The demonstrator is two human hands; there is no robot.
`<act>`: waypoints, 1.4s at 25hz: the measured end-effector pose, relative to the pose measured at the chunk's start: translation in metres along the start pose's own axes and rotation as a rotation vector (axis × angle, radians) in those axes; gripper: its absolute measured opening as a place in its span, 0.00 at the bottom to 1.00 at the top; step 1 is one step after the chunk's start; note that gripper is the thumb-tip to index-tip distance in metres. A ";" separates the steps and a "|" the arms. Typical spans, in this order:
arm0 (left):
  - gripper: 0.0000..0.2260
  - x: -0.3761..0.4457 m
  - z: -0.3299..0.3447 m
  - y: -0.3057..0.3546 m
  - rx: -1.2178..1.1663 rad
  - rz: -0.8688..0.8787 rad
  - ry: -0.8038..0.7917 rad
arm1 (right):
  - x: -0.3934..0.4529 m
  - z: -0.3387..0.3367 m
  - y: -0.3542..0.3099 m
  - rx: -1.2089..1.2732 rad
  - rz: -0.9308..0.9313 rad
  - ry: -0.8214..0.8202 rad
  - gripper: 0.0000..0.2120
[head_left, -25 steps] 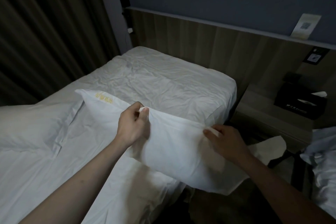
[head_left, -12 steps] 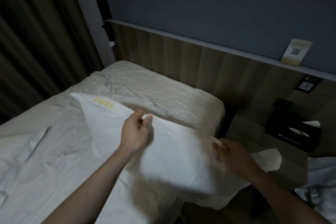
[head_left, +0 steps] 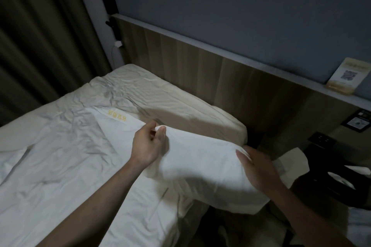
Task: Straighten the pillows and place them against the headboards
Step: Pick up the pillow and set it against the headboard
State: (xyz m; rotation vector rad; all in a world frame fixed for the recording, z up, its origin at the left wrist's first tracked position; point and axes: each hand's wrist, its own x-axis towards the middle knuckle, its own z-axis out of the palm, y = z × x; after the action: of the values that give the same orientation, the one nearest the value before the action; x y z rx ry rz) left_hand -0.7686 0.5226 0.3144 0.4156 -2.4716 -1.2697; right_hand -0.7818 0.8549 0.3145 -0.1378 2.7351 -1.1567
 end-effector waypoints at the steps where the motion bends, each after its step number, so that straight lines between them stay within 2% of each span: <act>1: 0.19 0.007 0.011 0.004 0.012 -0.019 0.012 | 0.014 -0.006 0.008 0.011 -0.003 -0.006 0.17; 4: 0.18 0.024 0.038 0.017 0.028 -0.053 0.043 | 0.051 -0.021 0.025 0.027 -0.044 -0.014 0.19; 7: 0.17 0.040 0.058 0.021 0.048 -0.102 0.067 | 0.085 -0.027 0.041 0.013 -0.042 -0.046 0.14; 13: 0.15 0.082 0.067 0.025 0.066 -0.114 0.057 | 0.131 -0.023 0.040 0.029 -0.046 -0.050 0.14; 15: 0.16 0.098 0.068 0.018 0.074 -0.117 0.046 | 0.138 -0.019 0.035 0.074 -0.064 -0.022 0.10; 18: 0.15 0.121 0.071 0.011 0.070 -0.097 0.005 | 0.151 -0.008 0.033 0.125 -0.087 0.027 0.16; 24: 0.13 0.173 0.089 0.018 0.060 -0.057 -0.049 | 0.187 -0.001 0.043 0.201 -0.080 0.136 0.18; 31: 0.13 0.254 0.139 0.027 0.124 -0.026 -0.122 | 0.251 -0.018 0.050 0.226 0.038 0.150 0.19; 35: 0.13 0.297 0.177 0.031 0.166 -0.018 -0.179 | 0.294 -0.026 0.064 0.255 0.148 0.109 0.15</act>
State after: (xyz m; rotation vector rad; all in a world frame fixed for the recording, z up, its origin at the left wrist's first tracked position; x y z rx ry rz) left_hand -1.1136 0.5499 0.2892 0.3805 -2.7413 -1.1581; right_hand -1.0770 0.8732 0.2514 0.1610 2.6039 -1.4927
